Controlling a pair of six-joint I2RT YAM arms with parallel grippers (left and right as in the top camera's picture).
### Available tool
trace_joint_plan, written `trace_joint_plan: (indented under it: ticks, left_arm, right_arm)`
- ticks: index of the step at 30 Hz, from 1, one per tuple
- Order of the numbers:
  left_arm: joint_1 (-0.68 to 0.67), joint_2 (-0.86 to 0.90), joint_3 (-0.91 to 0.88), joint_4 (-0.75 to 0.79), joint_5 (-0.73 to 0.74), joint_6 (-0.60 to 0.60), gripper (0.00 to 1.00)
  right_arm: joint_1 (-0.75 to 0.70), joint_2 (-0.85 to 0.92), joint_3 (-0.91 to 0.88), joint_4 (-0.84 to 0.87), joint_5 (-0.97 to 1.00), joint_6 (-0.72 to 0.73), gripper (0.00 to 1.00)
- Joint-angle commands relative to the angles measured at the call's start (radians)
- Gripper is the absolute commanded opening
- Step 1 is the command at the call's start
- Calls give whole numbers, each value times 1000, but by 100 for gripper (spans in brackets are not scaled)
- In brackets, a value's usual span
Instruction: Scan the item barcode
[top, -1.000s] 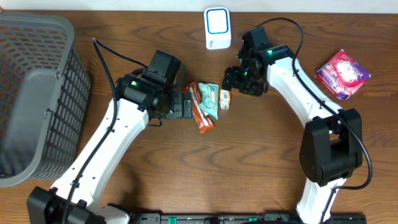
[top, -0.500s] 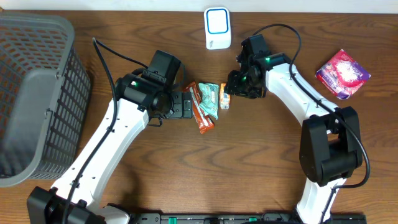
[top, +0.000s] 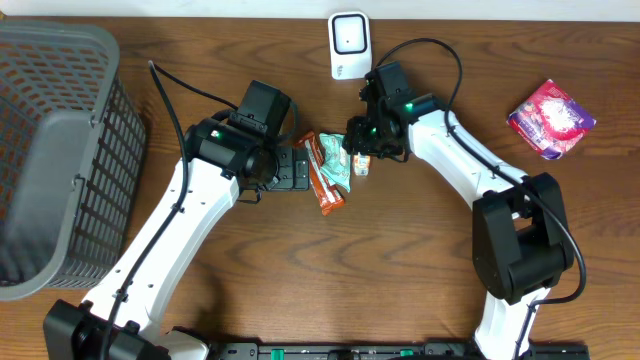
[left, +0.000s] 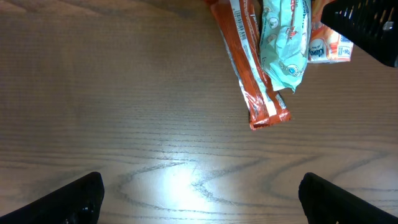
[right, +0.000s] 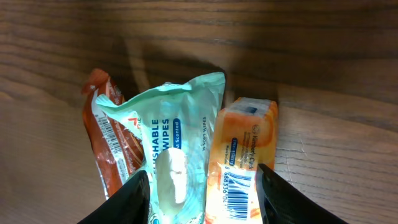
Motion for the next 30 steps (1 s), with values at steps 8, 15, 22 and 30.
trace_joint_plan:
  ticks: [8,15,22,30]
  left_arm:
    - [0,6,0,-3,-9,13,100]
    - [0,6,0,-3,-9,13,100]
    - [0,6,0,-3,-9,13,100]
    - [0,6,0,-3,-9,13,100]
  right_arm:
    - [3,-23,-39,9,126,30,49]
    - [-4,-23,-63,-18,240,39,50]
    - [-42,-25,-61,-75,263,39,55]
    - [-74,-39,19,-218,289,39,67]
